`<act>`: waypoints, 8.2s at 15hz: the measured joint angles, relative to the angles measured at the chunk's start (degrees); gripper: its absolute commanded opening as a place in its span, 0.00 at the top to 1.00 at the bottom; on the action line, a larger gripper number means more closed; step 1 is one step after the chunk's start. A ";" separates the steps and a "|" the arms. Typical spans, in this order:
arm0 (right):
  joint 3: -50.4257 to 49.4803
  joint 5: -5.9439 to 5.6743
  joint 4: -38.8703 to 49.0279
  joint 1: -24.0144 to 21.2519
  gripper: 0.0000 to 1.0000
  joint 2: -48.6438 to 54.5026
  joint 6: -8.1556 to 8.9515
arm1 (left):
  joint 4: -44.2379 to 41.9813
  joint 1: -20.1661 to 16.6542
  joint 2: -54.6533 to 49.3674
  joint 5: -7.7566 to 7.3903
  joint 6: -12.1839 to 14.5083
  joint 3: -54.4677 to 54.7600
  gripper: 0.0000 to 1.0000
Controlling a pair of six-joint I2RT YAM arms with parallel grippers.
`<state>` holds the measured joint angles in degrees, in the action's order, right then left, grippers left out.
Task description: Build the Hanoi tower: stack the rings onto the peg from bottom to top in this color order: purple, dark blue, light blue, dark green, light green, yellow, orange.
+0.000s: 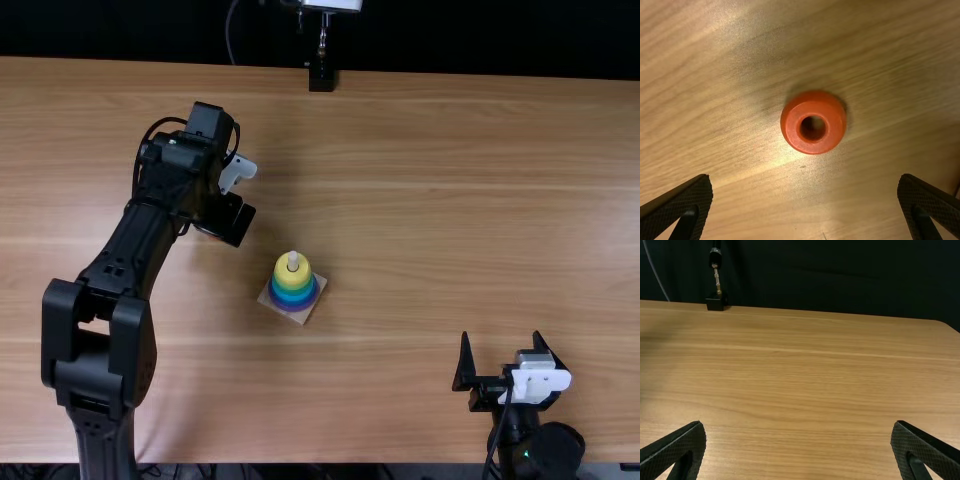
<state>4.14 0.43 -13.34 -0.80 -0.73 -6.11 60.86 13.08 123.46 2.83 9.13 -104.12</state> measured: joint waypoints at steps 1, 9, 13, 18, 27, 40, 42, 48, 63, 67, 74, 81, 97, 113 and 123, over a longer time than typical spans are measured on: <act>0.02 0.00 0.02 0.00 0.00 0.00 0.00 | -1.81 0.00 0.68 -0.22 0.07 0.00 0.00; 0.02 0.00 0.02 0.00 0.00 0.00 0.04 | -5.95 -0.07 3.67 -0.48 0.07 0.00 0.00; 0.02 0.00 0.04 0.00 0.00 0.00 0.02 | -5.95 -0.22 6.08 -0.70 0.04 0.00 0.00; 0.00 0.00 0.04 0.00 0.00 0.00 0.02 | -5.38 -1.18 6.34 -3.45 0.02 0.00 0.00; 0.00 0.02 0.04 0.00 0.00 0.00 0.02 | -5.01 -1.18 6.34 -3.50 0.39 0.37 1.00; 0.02 0.00 0.04 -0.02 0.00 0.00 0.00 | 8.26 -0.42 -7.08 -4.07 -1.05 0.37 1.00; 0.02 0.00 0.04 0.00 0.00 0.00 0.00 | 7.32 0.66 -12.79 -7.56 -4.79 2.10 1.00; 0.02 0.00 0.02 0.00 0.00 0.00 0.02 | 8.68 5.99 -21.66 -13.66 -12.90 7.37 1.00; 0.02 0.00 0.02 0.00 0.00 0.00 0.00 | 18.88 14.34 -17.64 -13.97 -16.22 -9.18 1.00; 0.00 0.00 0.07 0.00 0.00 0.00 0.02 | 18.91 14.71 -16.87 -13.99 -16.61 -9.18 1.00; 0.02 0.00 0.02 0.00 0.00 0.00 0.00 | 18.23 15.85 -14.10 -13.92 -16.65 -9.20 1.00; 0.02 -0.02 0.04 0.00 0.00 0.00 0.00 | 18.03 15.80 -12.83 -14.14 -16.65 -9.18 0.00; 0.02 0.00 0.02 0.00 0.00 0.00 -0.02 | -14.19 4.02 -32.76 -4.26 -18.08 9.70 0.00; 0.02 0.00 0.04 0.00 0.00 0.00 0.00 | -38.07 -9.73 -94.86 -3.28 -18.16 75.89 0.00; 0.02 0.02 -0.09 0.00 0.00 0.00 0.00 | -45.66 -10.56 -116.58 -3.85 -18.12 98.90 0.00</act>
<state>4.16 0.45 -13.43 -0.80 -0.73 -6.11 15.20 2.52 6.87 -1.02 -8.99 -5.21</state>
